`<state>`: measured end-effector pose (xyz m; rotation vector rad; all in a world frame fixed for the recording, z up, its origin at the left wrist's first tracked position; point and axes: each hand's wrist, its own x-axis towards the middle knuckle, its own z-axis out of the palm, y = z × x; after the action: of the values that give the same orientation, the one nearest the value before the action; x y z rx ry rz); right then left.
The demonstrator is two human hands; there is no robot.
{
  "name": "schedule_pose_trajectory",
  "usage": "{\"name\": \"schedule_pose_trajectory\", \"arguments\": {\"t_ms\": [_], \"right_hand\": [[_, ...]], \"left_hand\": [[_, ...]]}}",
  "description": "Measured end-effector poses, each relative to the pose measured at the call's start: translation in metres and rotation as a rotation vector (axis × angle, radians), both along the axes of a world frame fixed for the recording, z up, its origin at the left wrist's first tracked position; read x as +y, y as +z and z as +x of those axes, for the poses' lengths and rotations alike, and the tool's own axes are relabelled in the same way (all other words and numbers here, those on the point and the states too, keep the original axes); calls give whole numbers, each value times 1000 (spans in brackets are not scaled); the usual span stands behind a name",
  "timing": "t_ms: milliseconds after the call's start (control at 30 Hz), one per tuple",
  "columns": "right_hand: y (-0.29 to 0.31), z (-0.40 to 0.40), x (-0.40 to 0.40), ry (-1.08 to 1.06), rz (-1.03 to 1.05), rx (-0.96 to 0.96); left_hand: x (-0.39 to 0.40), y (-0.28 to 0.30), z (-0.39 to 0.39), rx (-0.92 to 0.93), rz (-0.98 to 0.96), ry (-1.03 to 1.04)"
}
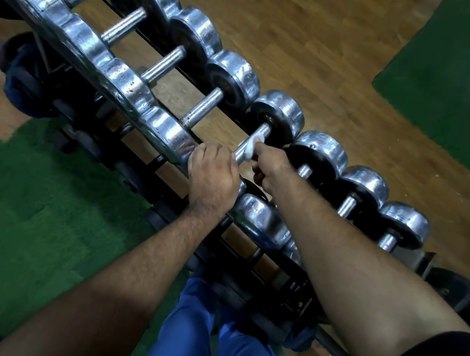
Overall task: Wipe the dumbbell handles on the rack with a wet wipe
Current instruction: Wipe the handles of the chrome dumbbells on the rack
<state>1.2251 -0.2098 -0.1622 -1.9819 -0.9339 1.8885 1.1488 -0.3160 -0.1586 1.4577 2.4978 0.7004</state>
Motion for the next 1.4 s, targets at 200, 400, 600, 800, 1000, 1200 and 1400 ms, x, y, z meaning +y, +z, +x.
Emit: {"name": "schedule_pose_trajectory", "arguments": {"t_ms": [200, 400, 600, 800, 1000, 1200, 1400], "right_hand": [[-9, -2, 16, -329, -47, 333], [-23, 15, -4, -16, -186, 386], [-18, 7, -7, 35, -52, 295], [-12, 17, -3, 125, -198, 368], [-30, 8, 10, -404, -297, 700], [-44, 6, 28, -401, -325, 804], [-27, 1, 6, -242, -416, 537]], "left_hand": [[-1, -2, -1, 11, 52, -13], [-1, -4, -2, 16, 78, -6], [-5, 2, -9, -150, 149, -51], [-11, 7, -13, -338, 126, -48], [-1, 14, -11, -331, 74, 21], [4, 12, 0, -212, 101, 80], [6, 4, 2, -132, 92, 110]]}}
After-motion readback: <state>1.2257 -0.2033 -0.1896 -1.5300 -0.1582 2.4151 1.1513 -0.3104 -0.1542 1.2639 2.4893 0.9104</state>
